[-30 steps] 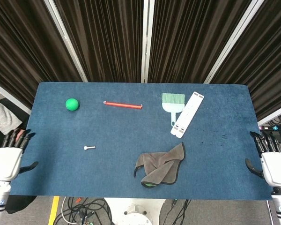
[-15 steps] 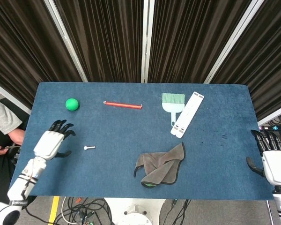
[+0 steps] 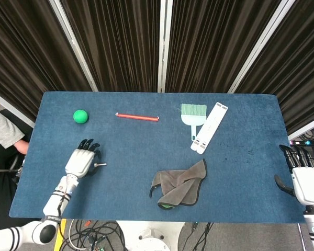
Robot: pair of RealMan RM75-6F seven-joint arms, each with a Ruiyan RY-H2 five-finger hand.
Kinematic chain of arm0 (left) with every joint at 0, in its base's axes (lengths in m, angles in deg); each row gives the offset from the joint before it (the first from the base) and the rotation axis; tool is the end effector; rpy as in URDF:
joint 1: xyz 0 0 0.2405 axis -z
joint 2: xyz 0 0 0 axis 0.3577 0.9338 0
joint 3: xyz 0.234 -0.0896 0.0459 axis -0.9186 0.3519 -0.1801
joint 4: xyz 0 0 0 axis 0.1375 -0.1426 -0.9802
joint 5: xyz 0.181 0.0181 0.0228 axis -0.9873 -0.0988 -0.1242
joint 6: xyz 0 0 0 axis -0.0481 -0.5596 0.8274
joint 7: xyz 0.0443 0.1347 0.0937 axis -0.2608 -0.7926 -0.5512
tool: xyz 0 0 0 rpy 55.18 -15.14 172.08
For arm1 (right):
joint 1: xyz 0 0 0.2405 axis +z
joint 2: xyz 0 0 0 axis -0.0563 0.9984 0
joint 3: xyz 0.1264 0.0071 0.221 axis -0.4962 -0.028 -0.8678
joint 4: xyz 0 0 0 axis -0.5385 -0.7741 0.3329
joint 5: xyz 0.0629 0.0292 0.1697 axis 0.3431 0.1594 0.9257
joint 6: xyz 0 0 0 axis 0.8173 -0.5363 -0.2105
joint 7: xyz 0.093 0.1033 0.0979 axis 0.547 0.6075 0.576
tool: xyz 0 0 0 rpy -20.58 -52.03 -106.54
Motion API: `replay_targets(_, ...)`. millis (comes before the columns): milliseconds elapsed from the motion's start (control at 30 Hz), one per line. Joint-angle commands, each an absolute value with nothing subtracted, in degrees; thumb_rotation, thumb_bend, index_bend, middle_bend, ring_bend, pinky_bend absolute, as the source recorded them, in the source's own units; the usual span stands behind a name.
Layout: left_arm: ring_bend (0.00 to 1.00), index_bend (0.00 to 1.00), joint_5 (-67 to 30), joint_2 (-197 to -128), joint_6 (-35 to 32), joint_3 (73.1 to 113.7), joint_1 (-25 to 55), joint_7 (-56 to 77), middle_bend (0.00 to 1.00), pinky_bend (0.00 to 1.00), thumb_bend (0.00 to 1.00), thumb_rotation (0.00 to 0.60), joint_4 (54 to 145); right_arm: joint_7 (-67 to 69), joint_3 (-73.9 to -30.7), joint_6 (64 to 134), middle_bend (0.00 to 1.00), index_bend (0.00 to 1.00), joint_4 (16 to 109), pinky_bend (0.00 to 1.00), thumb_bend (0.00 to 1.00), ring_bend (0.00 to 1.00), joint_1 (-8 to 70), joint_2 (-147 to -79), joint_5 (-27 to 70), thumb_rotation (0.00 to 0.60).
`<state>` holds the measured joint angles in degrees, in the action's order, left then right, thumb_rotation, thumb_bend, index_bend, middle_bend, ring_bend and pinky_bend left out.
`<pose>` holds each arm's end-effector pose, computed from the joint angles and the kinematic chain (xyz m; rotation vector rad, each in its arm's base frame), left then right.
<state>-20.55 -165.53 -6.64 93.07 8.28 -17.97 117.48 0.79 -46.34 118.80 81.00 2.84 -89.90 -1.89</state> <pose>-0.2100 0.3084 0.0137 -1.7665 -1.0008 -0.7350 -0.2938 -0.2156 0.2033 1.4124 -0.8570 0.9043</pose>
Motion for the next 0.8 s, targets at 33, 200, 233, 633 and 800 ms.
replay_targets(33,0.00,0.44,-17.91,-167.63,-5.67,93.17,9.20,-20.43,0.17,0.00,0.29,0.600,116.73,0.85,-46.33,118.78,0.12,0.03,80.97,0.00,0.26,0.00,2.80,-89.94,-1.81,0.600)
replay_targets(200,0.00,0.44,-14.34,-170.06,-5.82,93.63,10.50,-22.64,0.17,0.00,0.29,0.600,115.79,0.87,-46.26,118.57,0.12,0.03,80.94,0.00,0.26,0.00,2.90,-90.05,-1.82,0.600)
replay_targets(233,0.00,0.45,-13.76,-170.48,-5.79,93.71,10.69,-22.93,0.17,0.00,0.29,0.600,115.46,0.88,-46.26,118.60,0.12,0.03,80.93,0.00,0.26,0.00,2.88,-90.05,-1.82,0.600)
replay_targets(633,0.00,0.49,-8.93,-173.39,-4.76,93.98,11.64,-23.82,0.17,0.00,0.31,0.600,112.67,1.07,-46.15,118.91,0.12,0.03,80.88,0.00,0.26,0.00,2.57,-89.95,-1.71,0.600)
replay_targets(800,0.00,0.50,-7.94,-173.40,-5.48,93.93,12.11,-23.33,0.17,0.00,0.33,0.600,112.71,1.07,-46.07,118.96,0.12,0.03,80.88,0.00,0.26,0.00,2.48,-89.96,-1.70,0.600)
